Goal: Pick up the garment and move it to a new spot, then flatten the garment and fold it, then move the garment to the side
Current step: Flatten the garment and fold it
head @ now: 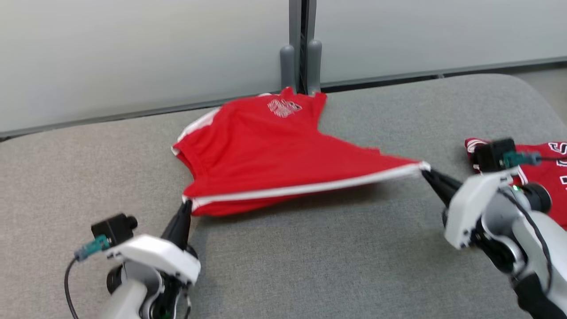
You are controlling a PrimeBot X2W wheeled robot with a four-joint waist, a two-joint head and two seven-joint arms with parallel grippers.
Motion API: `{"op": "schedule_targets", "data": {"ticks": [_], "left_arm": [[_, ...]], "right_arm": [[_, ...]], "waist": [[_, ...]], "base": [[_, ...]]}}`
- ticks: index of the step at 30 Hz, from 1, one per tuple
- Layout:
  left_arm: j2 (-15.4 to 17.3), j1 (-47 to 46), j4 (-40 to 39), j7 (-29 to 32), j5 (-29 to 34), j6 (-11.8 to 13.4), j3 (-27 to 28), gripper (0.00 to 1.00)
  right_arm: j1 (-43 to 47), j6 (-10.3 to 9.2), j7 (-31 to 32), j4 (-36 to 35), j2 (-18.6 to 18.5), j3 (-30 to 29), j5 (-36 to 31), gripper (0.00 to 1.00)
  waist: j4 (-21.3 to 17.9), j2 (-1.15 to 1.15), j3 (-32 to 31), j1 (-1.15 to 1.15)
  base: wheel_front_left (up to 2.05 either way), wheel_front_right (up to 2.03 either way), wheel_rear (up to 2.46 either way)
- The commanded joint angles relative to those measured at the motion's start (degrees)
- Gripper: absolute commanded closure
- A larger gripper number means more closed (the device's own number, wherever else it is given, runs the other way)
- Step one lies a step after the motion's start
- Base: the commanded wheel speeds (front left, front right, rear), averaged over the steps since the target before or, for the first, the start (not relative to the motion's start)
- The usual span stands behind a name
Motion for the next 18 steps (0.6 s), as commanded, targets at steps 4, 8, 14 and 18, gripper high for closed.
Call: {"op": "schedule_targets", "data": {"ticks": [4, 8, 14, 18], "left_arm": [[2.2, 5.5, -3.3, -0.8, 2.4, 1.3, -1.8, 1.00], [2.9, 10.6, -8.0, 0.7, 0.3, 3.5, -1.0, 1.00], [5.0, 18.1, -16.1, 1.9, -1.9, 7.4, 0.4, 1.00], [7.4, 23.5, -23.4, 3.3, -1.5, 11.0, 0.1, 1.00]], "right_arm": [[9.8, -0.04, 6.3, -9.0, -5.3, -2.0, 1.3, 1.00], [19.4, -0.05, 13.5, -17.8, -7.9, -6.0, 1.7, 1.00], [31.0, -0.05, 22.5, -28.9, -7.8, -12.3, 0.3, 1.00], [39.6, -0.06, 30.5, -37.4, -6.4, -16.3, -0.3, 1.00]], "waist": [[0.3, 0.00, -2.1, 0.00], [0.5, 0.00, -2.7, 0.00], [0.5, 0.00, -2.7, 0.00], [1.0, 0.00, -2.3, 0.00]], "base": [[0.00, 0.00, 0.00], [0.00, 0.00, 0.00], [0.00, 0.00, 0.00], [0.00, 0.00, 0.00]]}}
